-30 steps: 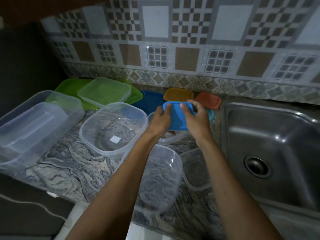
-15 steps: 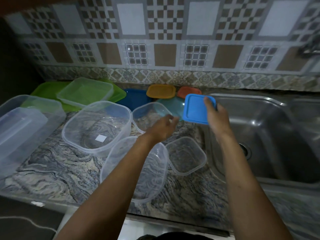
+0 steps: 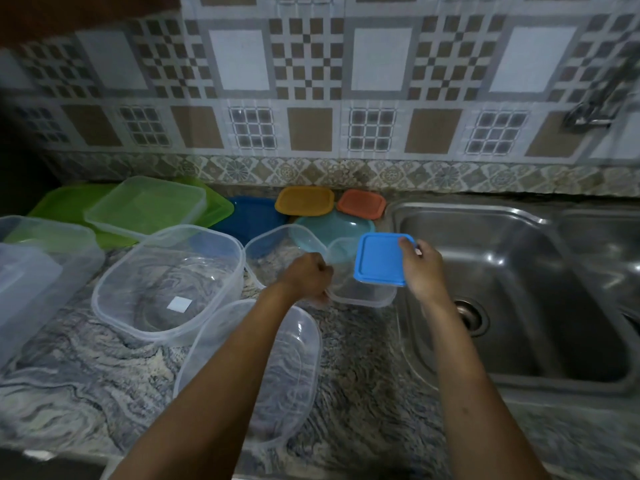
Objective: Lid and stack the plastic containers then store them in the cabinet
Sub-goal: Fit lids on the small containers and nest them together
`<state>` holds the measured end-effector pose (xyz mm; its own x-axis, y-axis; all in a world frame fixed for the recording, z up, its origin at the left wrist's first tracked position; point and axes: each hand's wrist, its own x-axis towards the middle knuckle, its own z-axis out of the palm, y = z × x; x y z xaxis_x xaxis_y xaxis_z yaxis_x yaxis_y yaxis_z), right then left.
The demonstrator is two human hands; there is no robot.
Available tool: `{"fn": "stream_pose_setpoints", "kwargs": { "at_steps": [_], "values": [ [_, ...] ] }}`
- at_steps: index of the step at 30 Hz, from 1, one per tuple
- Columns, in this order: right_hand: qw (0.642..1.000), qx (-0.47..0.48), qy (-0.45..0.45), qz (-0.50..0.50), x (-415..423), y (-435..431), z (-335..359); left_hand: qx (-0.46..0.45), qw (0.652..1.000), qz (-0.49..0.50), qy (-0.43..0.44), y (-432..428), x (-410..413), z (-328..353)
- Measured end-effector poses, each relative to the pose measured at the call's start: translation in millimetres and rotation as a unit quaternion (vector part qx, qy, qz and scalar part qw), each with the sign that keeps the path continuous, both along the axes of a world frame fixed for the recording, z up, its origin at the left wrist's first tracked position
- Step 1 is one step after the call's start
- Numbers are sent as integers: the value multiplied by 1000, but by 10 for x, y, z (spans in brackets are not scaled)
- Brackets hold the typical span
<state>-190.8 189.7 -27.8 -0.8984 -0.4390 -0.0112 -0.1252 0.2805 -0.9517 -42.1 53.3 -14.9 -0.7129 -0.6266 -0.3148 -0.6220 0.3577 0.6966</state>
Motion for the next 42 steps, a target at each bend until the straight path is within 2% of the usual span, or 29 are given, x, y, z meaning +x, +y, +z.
{"fn": "stream_pose_setpoints", "kwargs": {
  "at_steps": [5,9,13,16,20,22,23,26,28,30,34,36,38,40,42],
  "values": [
    [998,35,50,27,-1,-267,-95,86,995,-3,57,-54,-129,16],
    [1000,-10,19,22,-134,-414,-109,137,986,34,89,-163,-308,74],
    [998,-45,35,5,-225,-628,-126,259,950,110,137,-267,-572,138],
    [998,-39,39,25,-302,-831,-122,230,947,160,156,-377,-747,117],
    [999,-38,-29,6,-789,-1188,-166,195,939,222,179,-674,-794,10],
    [1000,24,-7,8,-1069,-1392,-279,167,942,236,169,-811,-787,-28],
    [996,84,20,32,-1204,-1487,-389,148,945,241,163,-861,-778,-38],
    [956,262,78,110,-1484,-1795,-706,134,941,254,181,-997,-788,-89],
    [936,317,78,129,-1470,-1884,-662,143,936,258,190,-1043,-786,-131],
    [908,359,136,169,-1468,-1972,-702,156,929,268,202,-1064,-779,-186],
    [869,332,289,225,-1444,-1952,-723,162,919,283,222,-1083,-785,-248],
    [859,301,355,212,-1420,-1927,-684,168,918,279,227,-1088,-780,-255],
    [890,220,363,164,-1394,-1866,-549,172,918,271,234,-1092,-756,-232],
    [937,141,304,103,-1352,-1782,-388,175,915,272,243,-1099,-707,-204],
    [968,49,240,55,-1196,-1601,-207,178,915,269,243,-1080,-655,-190]
  ]
}}
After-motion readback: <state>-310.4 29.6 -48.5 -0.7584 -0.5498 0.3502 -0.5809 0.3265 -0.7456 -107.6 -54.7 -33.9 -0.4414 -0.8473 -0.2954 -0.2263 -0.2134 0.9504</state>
